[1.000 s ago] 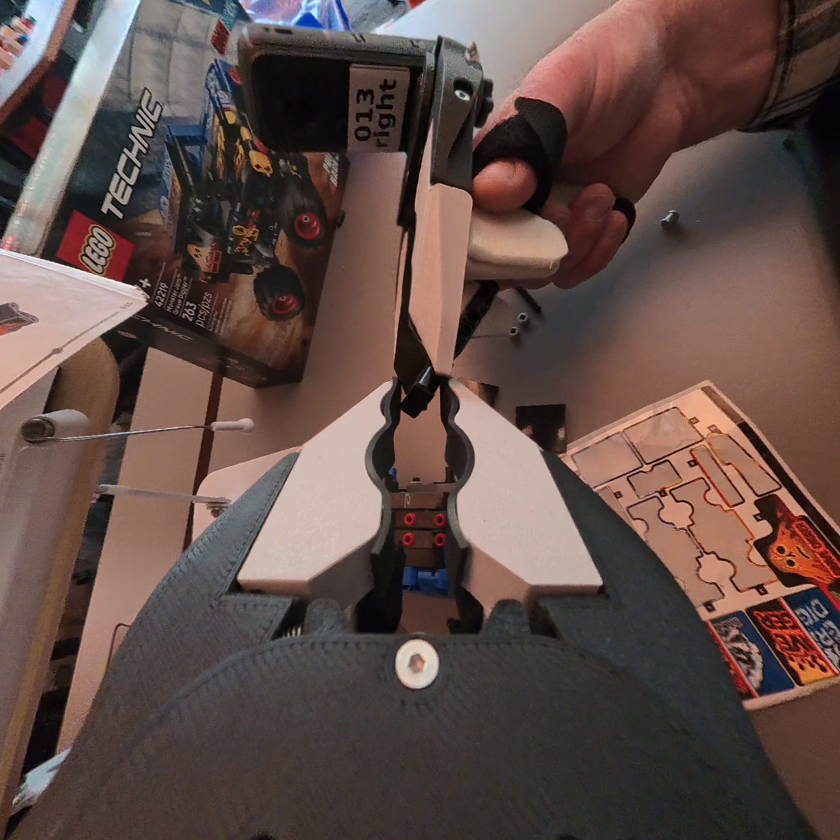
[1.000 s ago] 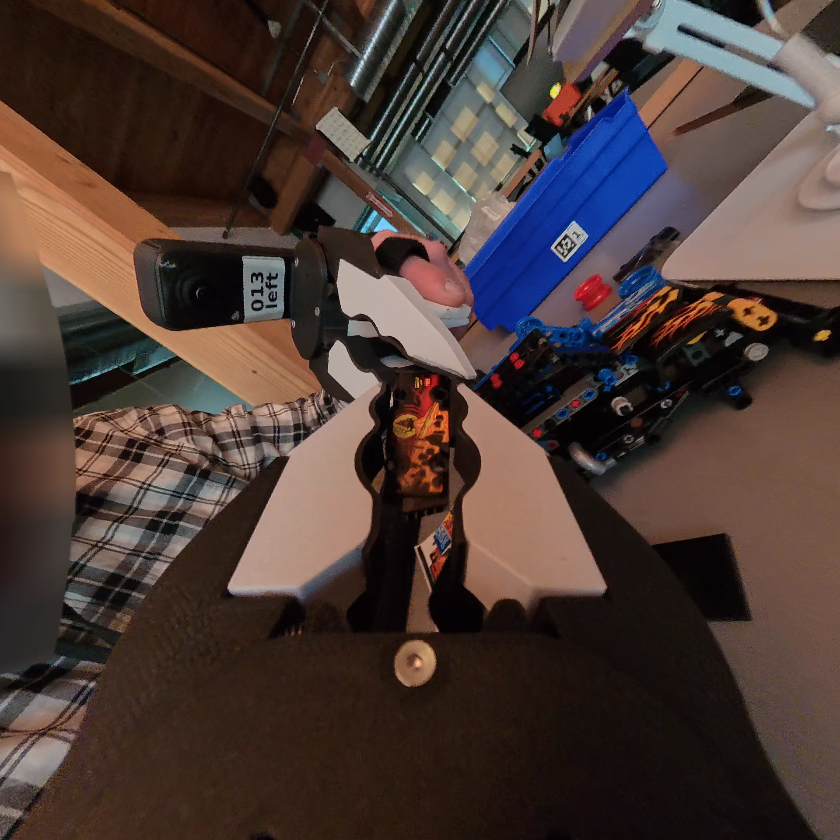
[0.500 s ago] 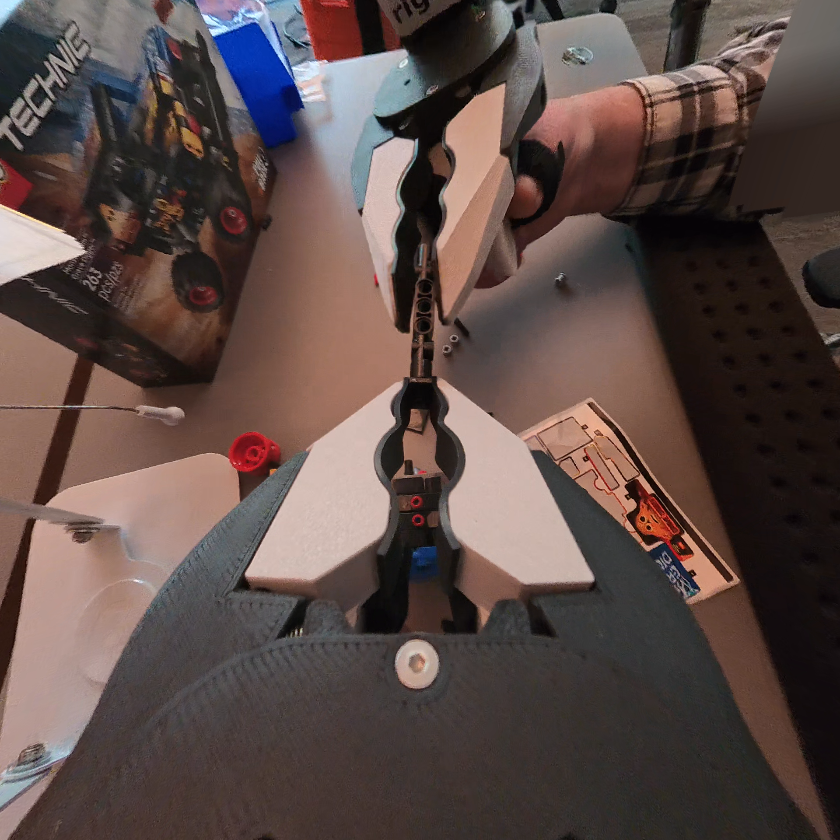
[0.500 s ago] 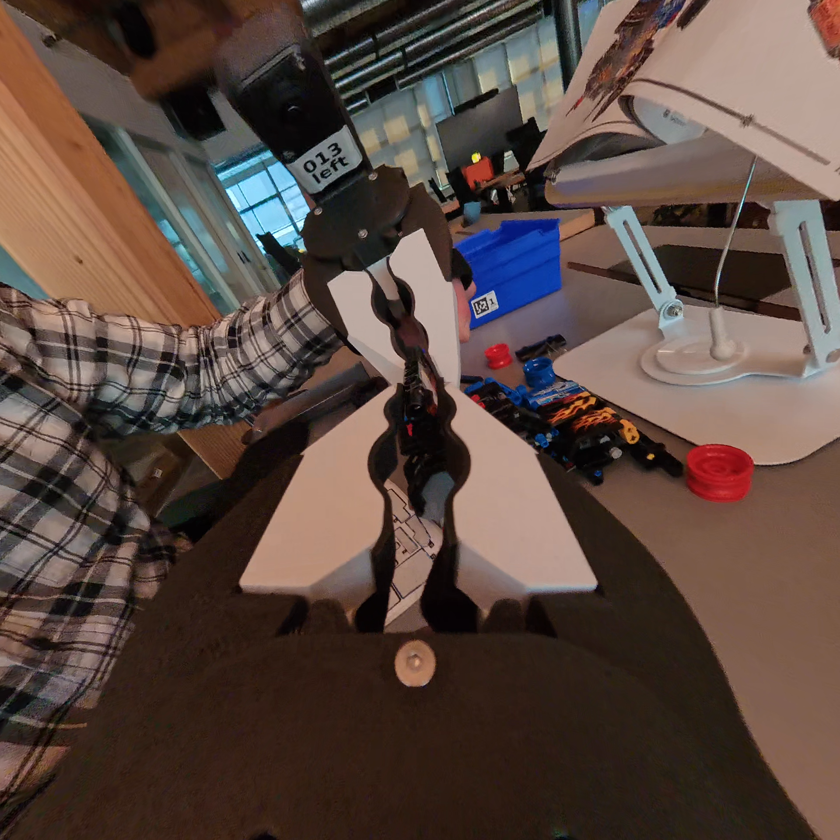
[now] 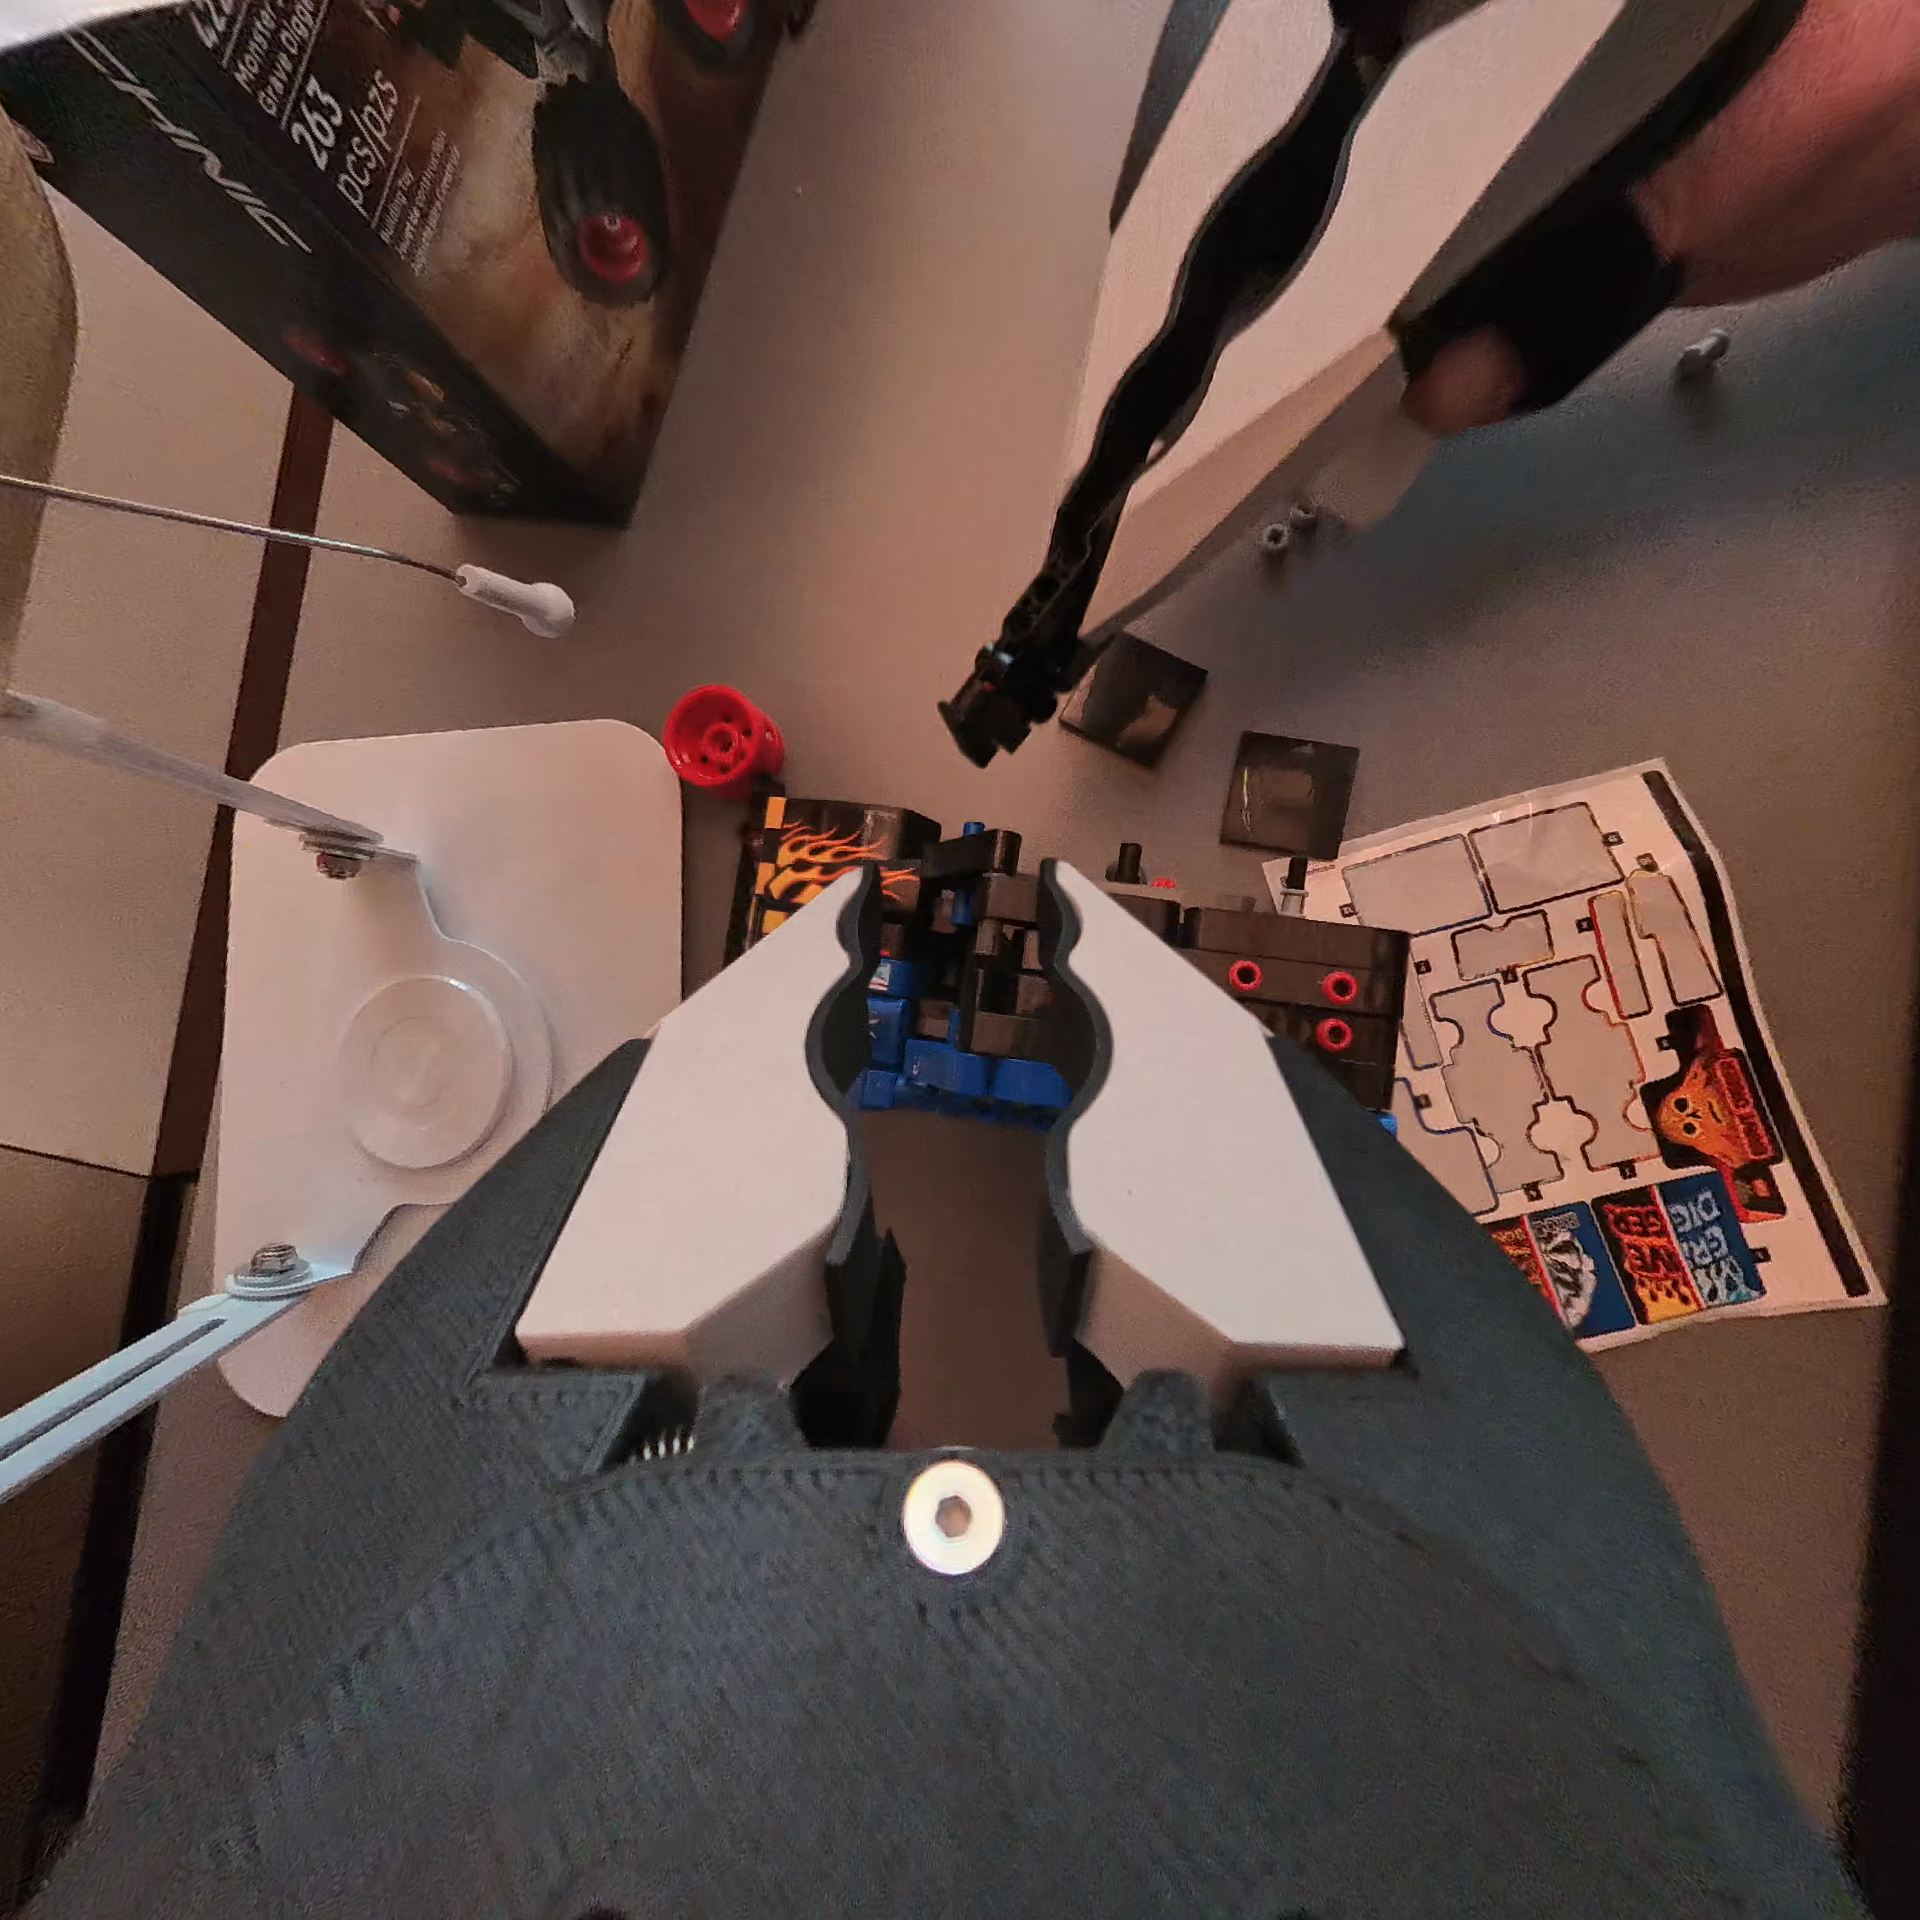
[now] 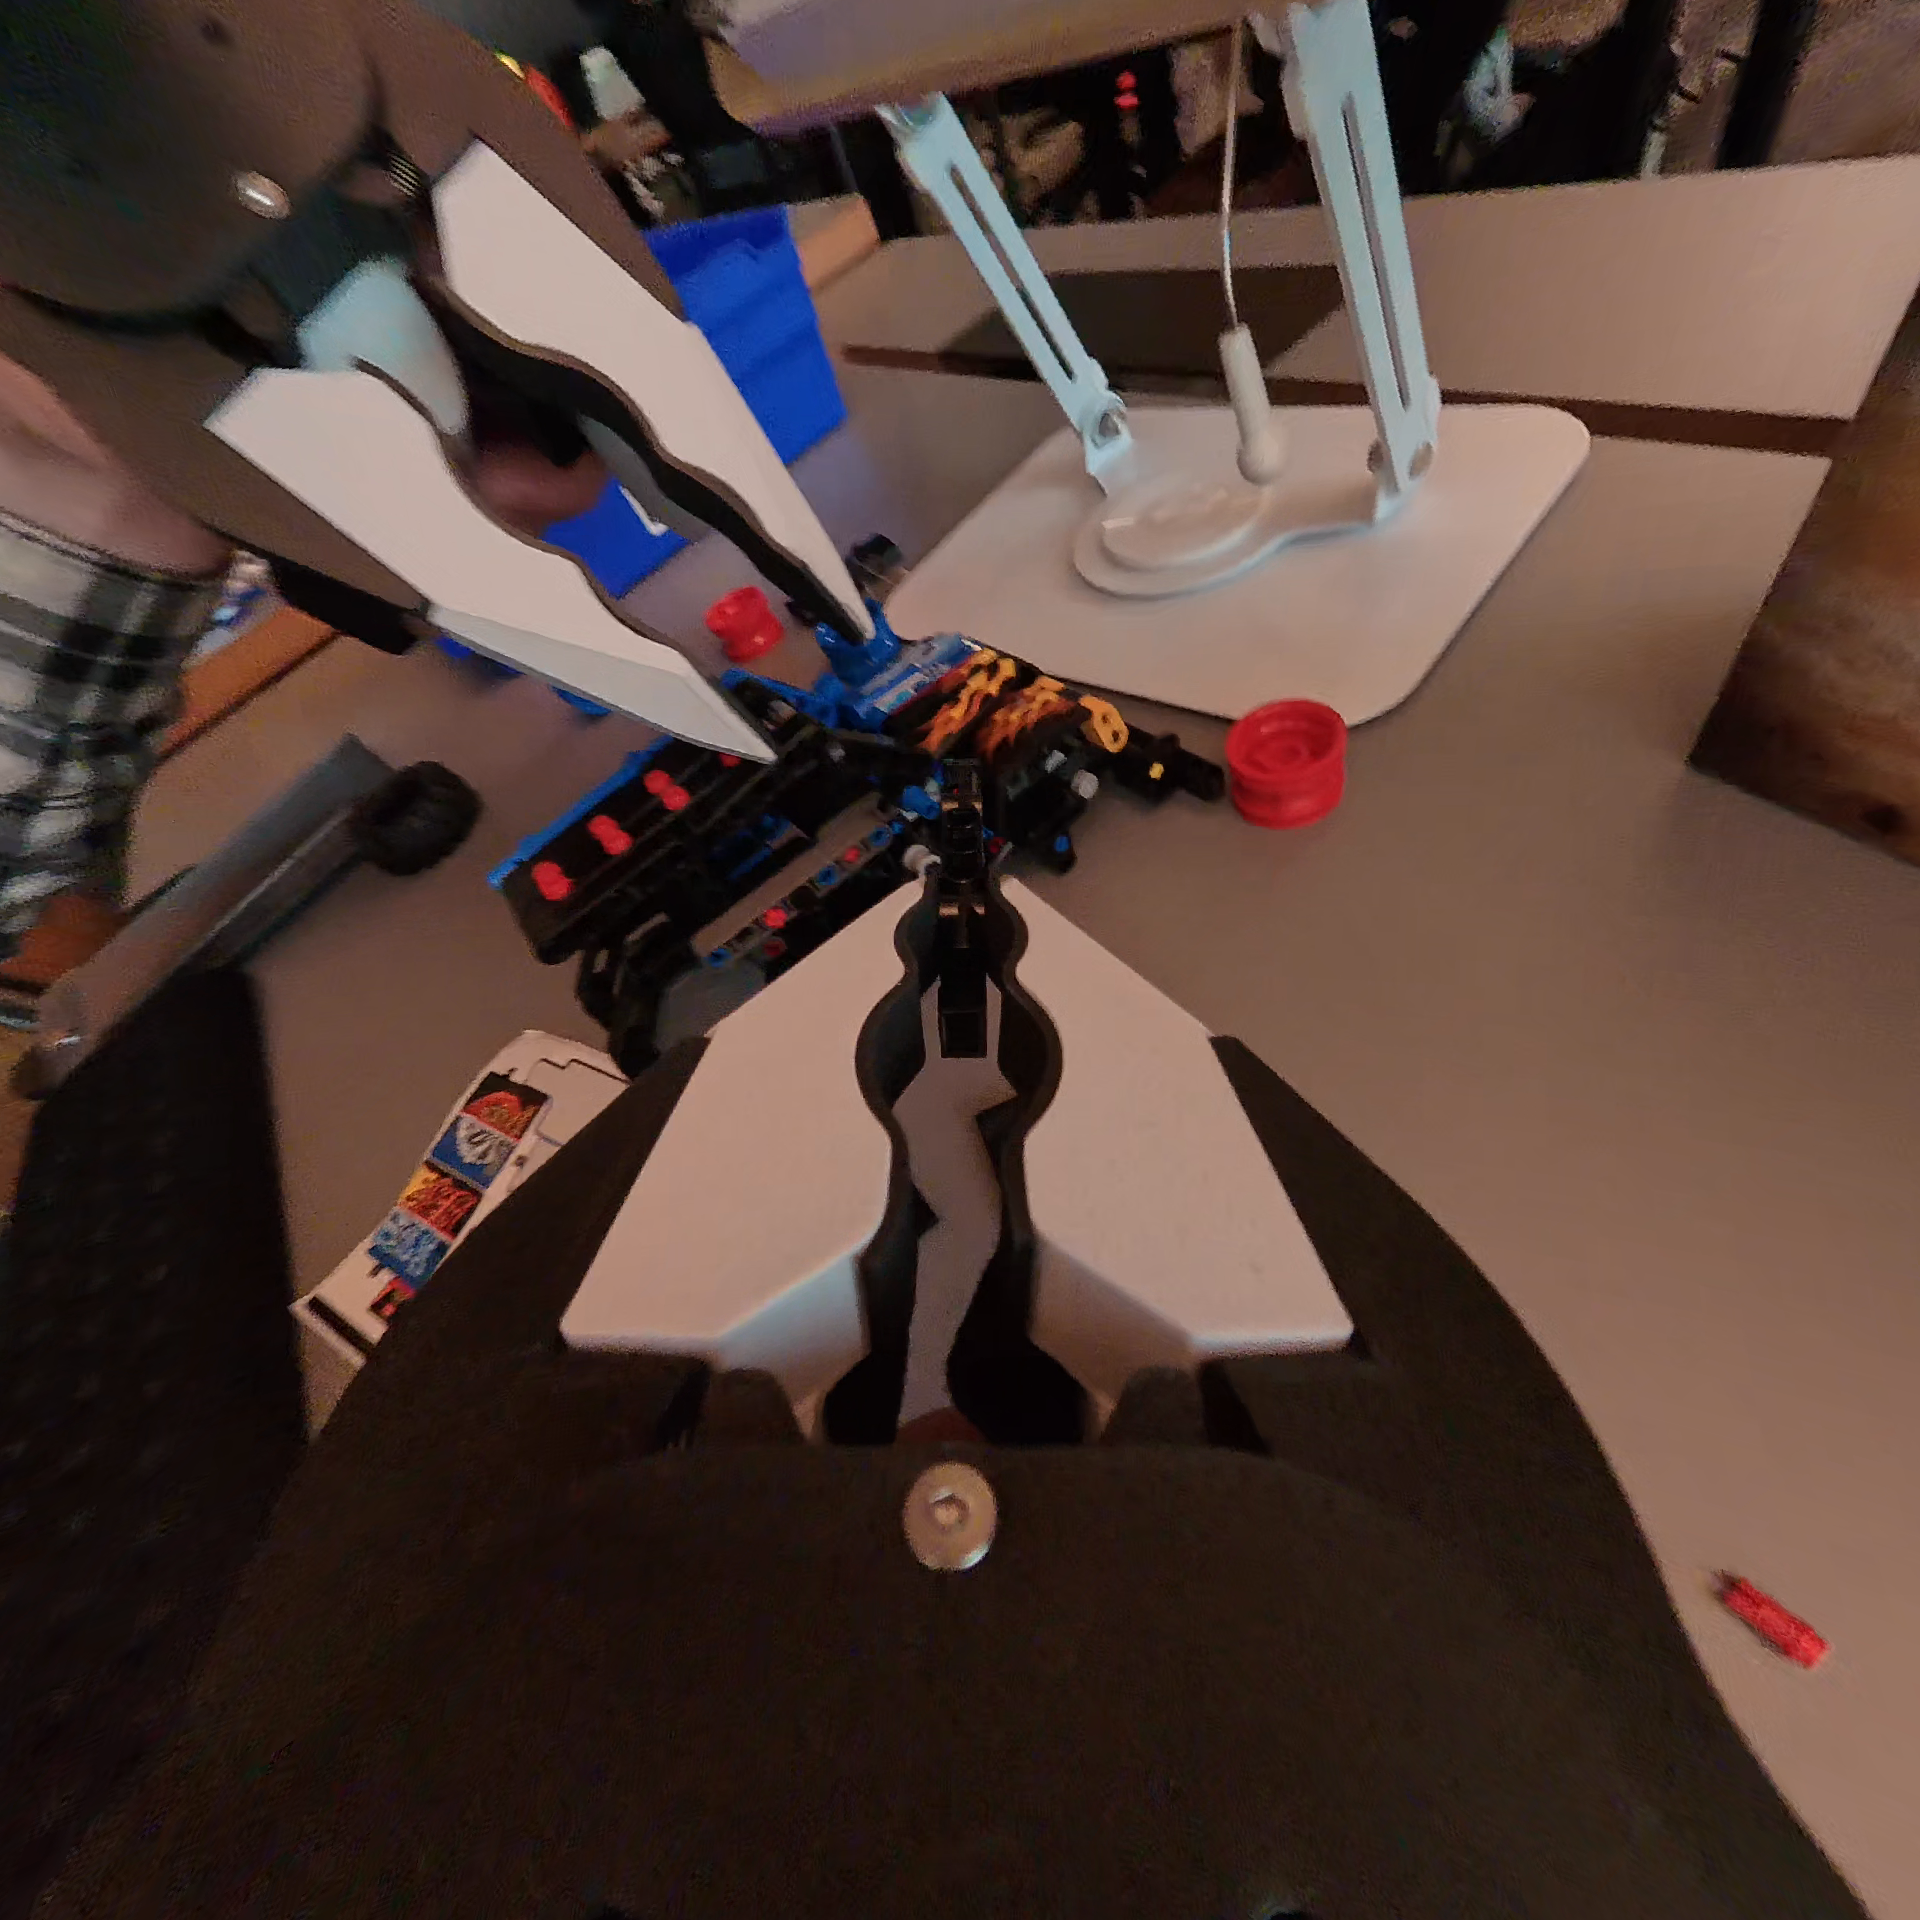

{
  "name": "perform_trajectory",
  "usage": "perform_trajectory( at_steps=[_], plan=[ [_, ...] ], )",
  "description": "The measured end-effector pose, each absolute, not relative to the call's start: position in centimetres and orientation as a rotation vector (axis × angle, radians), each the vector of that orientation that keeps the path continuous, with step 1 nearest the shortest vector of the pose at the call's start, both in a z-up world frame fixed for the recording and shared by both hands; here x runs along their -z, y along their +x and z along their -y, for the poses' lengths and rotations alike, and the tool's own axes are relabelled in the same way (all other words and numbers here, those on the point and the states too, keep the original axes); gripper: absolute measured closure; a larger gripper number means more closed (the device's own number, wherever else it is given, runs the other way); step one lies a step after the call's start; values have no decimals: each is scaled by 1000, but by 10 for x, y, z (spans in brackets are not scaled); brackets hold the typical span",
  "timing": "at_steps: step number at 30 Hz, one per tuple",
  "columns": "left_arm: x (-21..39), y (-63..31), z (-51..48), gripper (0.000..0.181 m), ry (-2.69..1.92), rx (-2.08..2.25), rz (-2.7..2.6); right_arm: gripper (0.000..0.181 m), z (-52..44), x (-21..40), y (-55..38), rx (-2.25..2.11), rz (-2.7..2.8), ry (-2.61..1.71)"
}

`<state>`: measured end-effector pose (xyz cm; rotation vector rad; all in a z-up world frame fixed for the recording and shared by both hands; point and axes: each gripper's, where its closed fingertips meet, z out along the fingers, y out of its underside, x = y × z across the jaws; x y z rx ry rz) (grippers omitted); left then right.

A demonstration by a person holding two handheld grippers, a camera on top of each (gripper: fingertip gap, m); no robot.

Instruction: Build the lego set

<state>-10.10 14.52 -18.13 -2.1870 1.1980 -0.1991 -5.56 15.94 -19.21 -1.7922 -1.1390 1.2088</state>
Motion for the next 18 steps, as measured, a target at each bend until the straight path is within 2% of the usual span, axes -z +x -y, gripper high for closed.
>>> perform_trajectory(
  at_steps=[11, 18],
  plan=[
    [177, -109, -121, 141, -2165, 392, -1104, 176, -156, 213, -72, -999, 1093, -1871],
    [183, -106, -117, 142, -2085, 481, -1007, 176, -154, 208, -80, -964, 1050, -1840]
  ],
)
